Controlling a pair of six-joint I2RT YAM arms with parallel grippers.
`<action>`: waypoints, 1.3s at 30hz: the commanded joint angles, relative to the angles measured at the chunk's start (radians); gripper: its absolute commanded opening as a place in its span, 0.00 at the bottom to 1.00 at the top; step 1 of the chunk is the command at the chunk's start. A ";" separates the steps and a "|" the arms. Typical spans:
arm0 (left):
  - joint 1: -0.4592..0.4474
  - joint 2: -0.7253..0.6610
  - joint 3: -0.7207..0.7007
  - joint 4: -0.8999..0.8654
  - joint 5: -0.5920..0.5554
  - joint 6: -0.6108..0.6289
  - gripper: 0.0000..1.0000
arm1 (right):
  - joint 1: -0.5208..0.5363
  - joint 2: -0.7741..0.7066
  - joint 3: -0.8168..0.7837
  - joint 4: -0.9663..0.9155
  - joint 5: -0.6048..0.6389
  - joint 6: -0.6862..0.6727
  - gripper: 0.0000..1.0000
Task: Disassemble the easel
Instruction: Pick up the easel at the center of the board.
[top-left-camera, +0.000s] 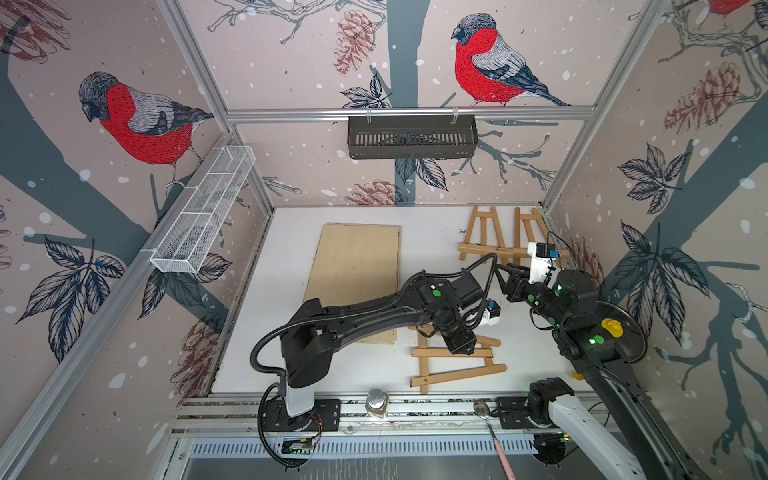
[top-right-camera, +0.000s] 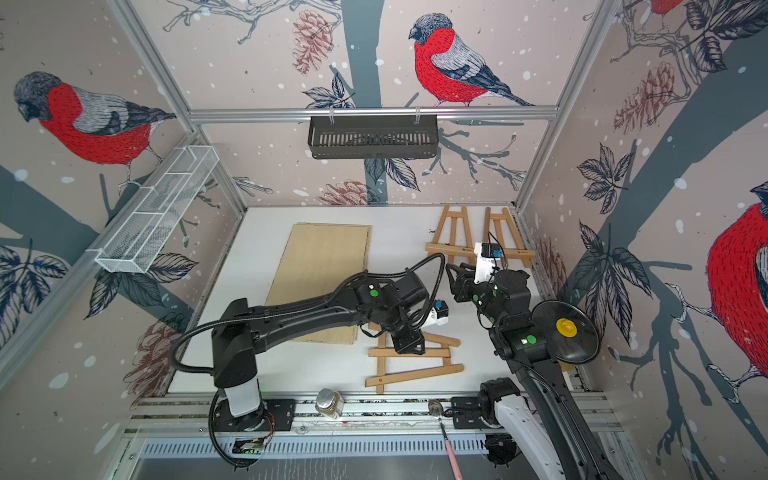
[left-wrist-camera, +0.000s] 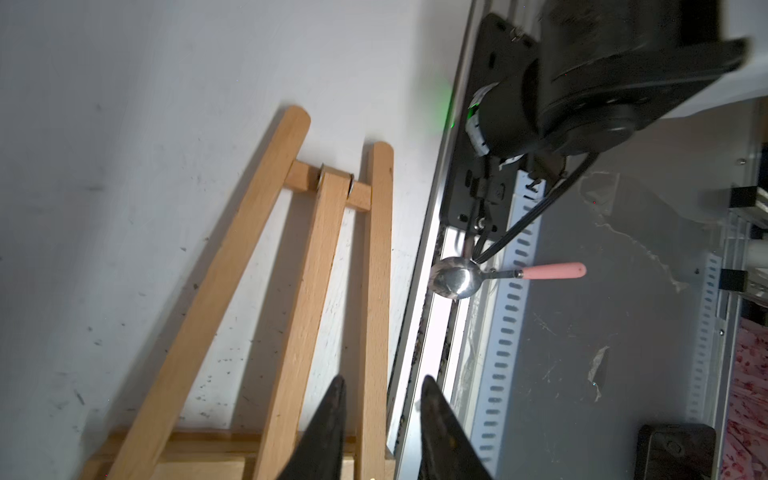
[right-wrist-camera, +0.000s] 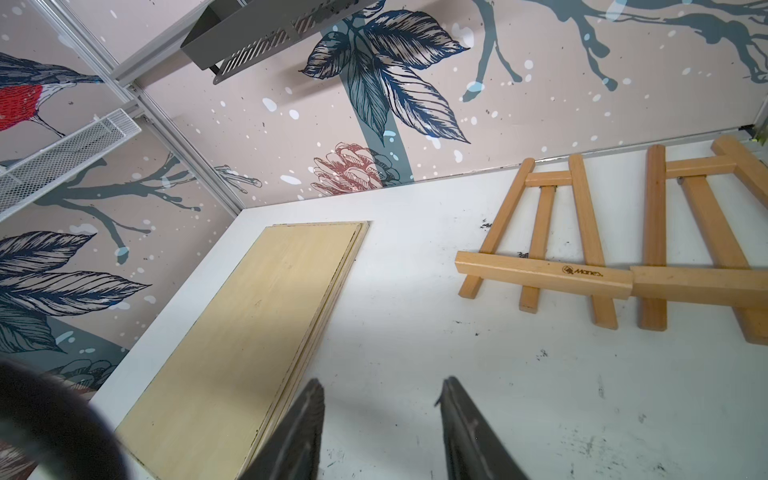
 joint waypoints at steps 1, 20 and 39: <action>-0.054 0.060 0.032 -0.165 -0.112 -0.050 0.31 | -0.003 -0.004 0.016 -0.003 0.007 -0.001 0.47; -0.154 0.165 0.041 -0.188 -0.249 -0.141 0.34 | -0.010 -0.059 0.024 -0.012 -0.022 -0.002 0.47; -0.155 0.230 0.024 -0.185 -0.211 -0.104 0.32 | -0.025 -0.080 -0.004 -0.004 -0.022 -0.001 0.47</action>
